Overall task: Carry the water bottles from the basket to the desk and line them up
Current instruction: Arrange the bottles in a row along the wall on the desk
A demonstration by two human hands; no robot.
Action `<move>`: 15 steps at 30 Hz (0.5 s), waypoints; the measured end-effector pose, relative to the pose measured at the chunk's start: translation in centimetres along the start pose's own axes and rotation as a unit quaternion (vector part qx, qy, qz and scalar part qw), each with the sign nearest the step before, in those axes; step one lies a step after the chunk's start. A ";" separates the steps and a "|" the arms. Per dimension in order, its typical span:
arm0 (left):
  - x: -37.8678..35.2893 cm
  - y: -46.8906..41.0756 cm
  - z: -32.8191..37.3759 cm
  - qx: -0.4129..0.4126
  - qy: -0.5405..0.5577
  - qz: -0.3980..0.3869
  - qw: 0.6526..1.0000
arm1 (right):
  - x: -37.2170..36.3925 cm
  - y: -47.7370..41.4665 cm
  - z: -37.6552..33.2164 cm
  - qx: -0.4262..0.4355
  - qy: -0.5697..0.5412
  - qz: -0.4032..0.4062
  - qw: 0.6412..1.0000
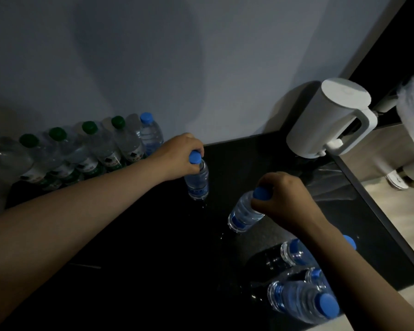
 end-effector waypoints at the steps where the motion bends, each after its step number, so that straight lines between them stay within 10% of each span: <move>1: 0.4 -0.7 -0.2 -0.001 -0.004 0.004 1.000 | 0.1 -0.7 0.0 0.005 -0.001 0.003 1.000; 15: 4.6 -10.0 -4.7 0.020 -0.051 0.009 0.998 | -0.7 -10.4 0.5 0.049 -0.006 -0.004 0.999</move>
Point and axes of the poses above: each hand's wrist, its own y-axis away from the middle knuckle, its own x-axis out of the back of the hand, z = x × y, the point moved 1 cm from there along -y, towards the middle knuckle, and after that the axes turned 11 degrees about x, right-handed, at the moved point
